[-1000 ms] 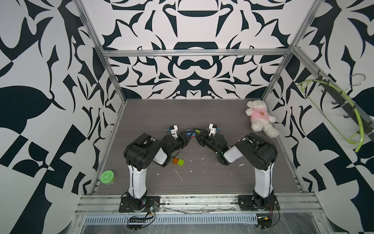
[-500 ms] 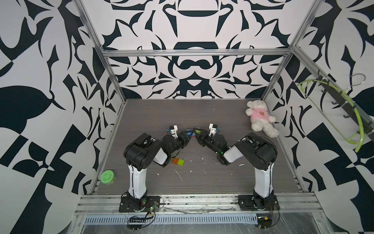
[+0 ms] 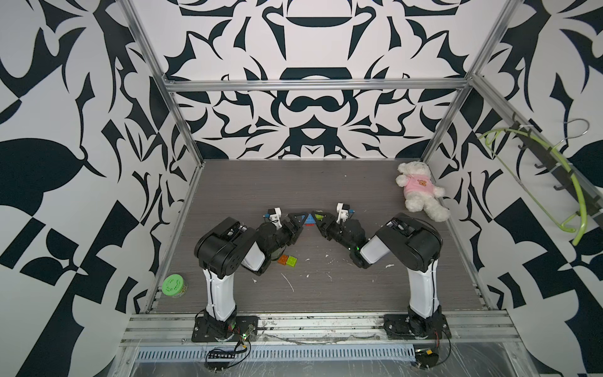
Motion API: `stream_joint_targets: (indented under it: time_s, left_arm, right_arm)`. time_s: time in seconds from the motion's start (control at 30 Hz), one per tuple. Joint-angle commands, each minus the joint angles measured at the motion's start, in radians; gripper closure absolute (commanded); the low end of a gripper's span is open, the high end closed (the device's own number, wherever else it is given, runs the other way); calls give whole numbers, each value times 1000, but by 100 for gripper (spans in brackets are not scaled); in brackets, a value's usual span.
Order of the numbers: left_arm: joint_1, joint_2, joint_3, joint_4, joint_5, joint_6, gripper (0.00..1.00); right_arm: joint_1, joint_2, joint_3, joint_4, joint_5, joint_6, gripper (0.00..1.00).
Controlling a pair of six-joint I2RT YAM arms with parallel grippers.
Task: Assemble the letter v with lego
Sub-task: Adjust the lego brick at the center of the board.
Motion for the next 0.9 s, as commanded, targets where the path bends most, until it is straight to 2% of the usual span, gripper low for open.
stream_joint_targets:
  time_s: [0.0,0.1,0.23,0.33,0.47,0.57,0.7,0.87]
  left_arm:
    - [31,-60,-51,26,-12,40,1]
    - [61,-109,-89,25,-14,61,1]
    - [102,-143,-107,4,17,87,1]
    - [130,-173,-103,-93,51,123,1]
    - [147,-305,-92,-397,28,220,1]
    - [149,-480,-76,-674,-37,310,1]
    - [151,-705,-33,-1058,-143,413,1]
    - [159,-835,2,-1355,-203,490,0]
  right_arm:
    - [-2,-26,-26,-35,11,-71,72]
    - [-1,-65,-51,-120,24,-110,71]
    - [2,-26,-75,-75,15,-95,74]
    - [12,13,-82,-43,18,-86,77]
    - [26,9,-97,-41,43,-104,77]
    - [39,-14,-112,-71,69,-133,77]
    - [46,31,-128,21,71,-133,79]
    - [55,43,-135,22,84,-132,79]
